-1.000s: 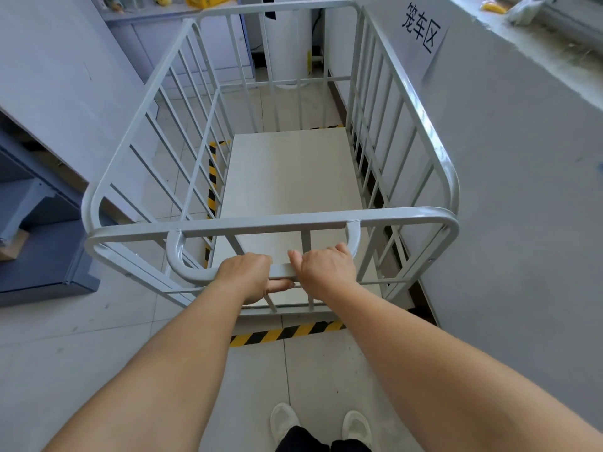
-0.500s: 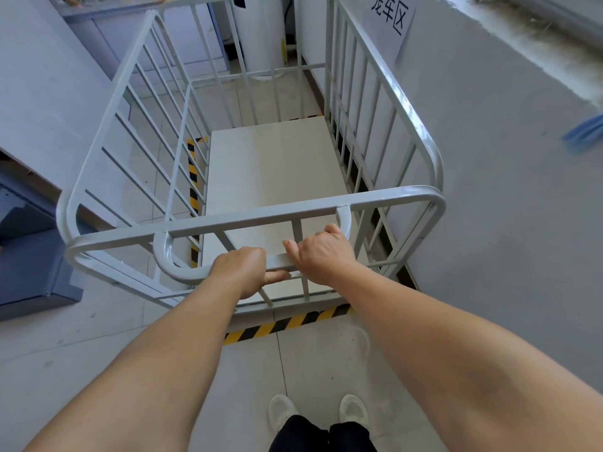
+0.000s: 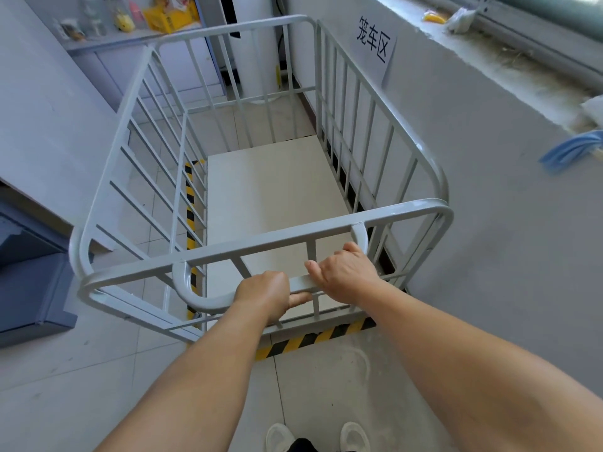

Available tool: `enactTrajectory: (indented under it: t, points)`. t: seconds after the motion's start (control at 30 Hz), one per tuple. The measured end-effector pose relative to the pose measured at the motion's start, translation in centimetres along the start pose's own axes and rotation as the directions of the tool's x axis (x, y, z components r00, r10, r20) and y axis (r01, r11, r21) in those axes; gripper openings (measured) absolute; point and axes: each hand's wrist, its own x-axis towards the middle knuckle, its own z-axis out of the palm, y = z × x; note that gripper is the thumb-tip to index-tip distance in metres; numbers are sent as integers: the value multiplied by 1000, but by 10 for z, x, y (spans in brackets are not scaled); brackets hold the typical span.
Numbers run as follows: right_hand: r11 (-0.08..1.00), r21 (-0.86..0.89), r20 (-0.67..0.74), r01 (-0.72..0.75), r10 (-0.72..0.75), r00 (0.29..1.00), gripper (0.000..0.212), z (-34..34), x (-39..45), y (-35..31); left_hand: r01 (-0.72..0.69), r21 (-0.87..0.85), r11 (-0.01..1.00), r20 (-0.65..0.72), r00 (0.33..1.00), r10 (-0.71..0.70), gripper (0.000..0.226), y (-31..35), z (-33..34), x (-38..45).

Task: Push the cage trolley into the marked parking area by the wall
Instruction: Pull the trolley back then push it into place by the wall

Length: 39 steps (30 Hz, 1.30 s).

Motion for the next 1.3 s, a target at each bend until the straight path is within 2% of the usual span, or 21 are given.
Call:
enactTrajectory:
  t: [0.1,0.37,0.53,0.77,0.93,1.03,1.1,1.3]
  points:
    - [1000,0,10,-3,3,1000,36,1,0,5,-1,6,1000,-11,1000,1,57,5,-1,1]
    - [998,-55,5,40,-40,999,31,1,0,8,15,6,1000,-13,1000,-15,55,7,-2,-1]
    - [981,-168,17,101,-99,995,15,2,-1,6,24,-21,999,-8,1000,-25,58,6,-3,-4]
    - [984,-174,48,49,-41,998,20,2,2,-1,60,-91,994,-32,997,-63,60,2,-2,-11]
    - [999,-20,12,-49,50,999,10,-2,-1,-9,56,-282,958,-44,996,-71,54,-8,-2,-20]
    - [977,160,-37,-144,152,988,32,-8,3,-18,49,-283,958,-99,992,-80,59,-15,-5,-29]
    - [939,287,-87,-187,220,972,39,-11,8,-27,32,-296,955,-167,982,-85,59,-23,-6,-36]
    - [869,473,-151,-149,247,957,49,-29,37,-83,3,-341,940,-359,924,-133,50,-85,-16,-43]
